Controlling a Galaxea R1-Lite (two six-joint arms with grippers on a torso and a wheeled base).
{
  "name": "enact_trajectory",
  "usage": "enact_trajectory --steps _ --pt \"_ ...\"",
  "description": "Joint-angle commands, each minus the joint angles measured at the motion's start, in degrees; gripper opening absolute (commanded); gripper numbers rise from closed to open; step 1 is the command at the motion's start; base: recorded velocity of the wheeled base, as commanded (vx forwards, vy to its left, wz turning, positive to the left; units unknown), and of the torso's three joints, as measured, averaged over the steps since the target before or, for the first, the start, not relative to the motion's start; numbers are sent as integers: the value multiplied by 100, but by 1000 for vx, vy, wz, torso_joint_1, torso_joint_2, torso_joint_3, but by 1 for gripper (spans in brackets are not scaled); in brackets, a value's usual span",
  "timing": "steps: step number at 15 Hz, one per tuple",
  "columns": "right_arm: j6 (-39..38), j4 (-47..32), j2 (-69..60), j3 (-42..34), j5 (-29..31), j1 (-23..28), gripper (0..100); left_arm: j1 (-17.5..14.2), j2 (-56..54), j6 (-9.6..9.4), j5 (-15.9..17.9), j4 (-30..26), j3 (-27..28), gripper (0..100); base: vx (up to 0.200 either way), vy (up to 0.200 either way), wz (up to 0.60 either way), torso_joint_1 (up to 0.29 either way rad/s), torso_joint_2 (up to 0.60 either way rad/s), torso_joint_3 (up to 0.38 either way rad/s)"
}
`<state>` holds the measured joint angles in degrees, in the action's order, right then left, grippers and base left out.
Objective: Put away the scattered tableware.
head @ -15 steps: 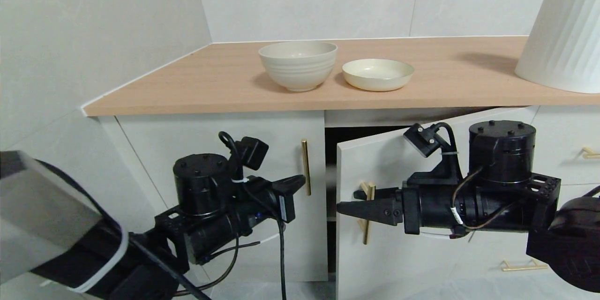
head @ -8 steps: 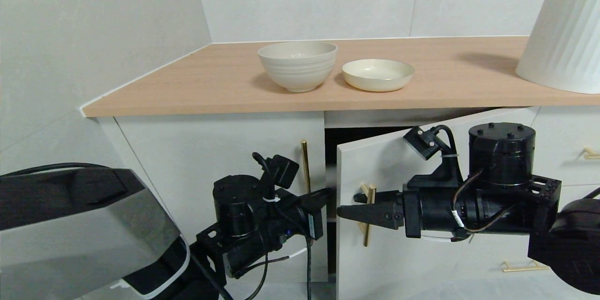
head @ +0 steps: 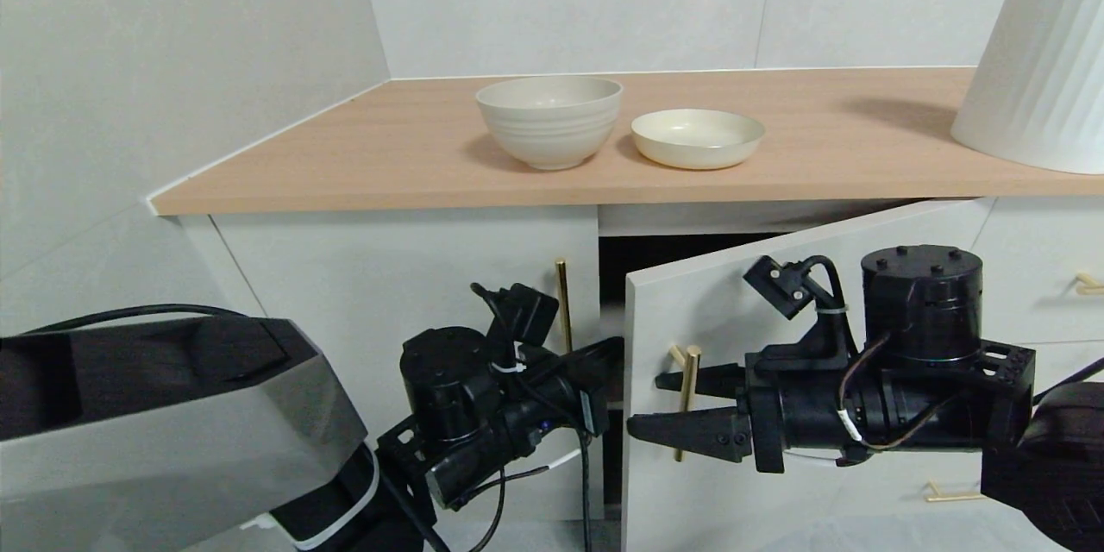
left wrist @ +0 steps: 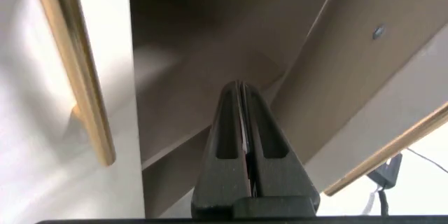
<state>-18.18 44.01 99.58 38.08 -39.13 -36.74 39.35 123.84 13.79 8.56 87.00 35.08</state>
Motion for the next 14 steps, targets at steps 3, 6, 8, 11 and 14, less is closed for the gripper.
enact_trajectory --steps 3,6,8,11,14 --pt "25 20 -176 -135 37 150 100 152 35 1 67 177 -10 0 0 0 0 0 0 0" --pt "25 20 -572 -600 37 537 100 161 -18 -8 85 141 113 0 0 0 0 0 0 0" --pt "25 29 -958 -996 37 660 100 231 -168 -16 137 10 139 0 0 0 0 0 0 0" --pt "130 29 -1336 -1435 81 651 100 372 -256 -25 208 -386 341 0 0 0 0 0 0 0" --pt "482 20 -1556 -1857 1153 247 100 486 -396 -16 340 -940 411 0 0 0 0 0 0 0"
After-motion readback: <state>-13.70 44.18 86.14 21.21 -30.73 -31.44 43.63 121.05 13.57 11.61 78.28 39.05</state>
